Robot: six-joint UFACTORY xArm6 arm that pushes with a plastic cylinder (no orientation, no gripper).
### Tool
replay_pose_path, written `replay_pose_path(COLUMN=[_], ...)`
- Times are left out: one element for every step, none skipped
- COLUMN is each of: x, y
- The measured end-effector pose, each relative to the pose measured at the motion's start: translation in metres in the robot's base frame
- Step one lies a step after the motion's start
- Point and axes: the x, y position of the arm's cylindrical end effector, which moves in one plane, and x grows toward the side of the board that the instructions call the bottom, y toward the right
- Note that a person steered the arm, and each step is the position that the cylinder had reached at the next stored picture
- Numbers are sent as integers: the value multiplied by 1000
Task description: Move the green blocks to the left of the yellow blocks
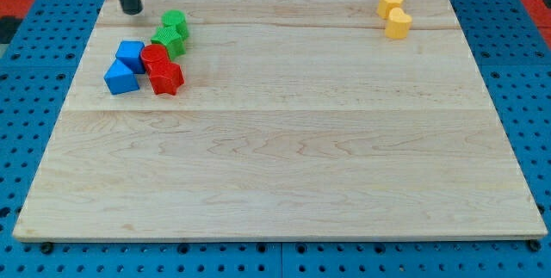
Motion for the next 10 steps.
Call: replay_pose_path(x=[49,68,75,67,51,35,30,30,25,49], y=[-4,27,78,103,112,116,190,268,342,294])
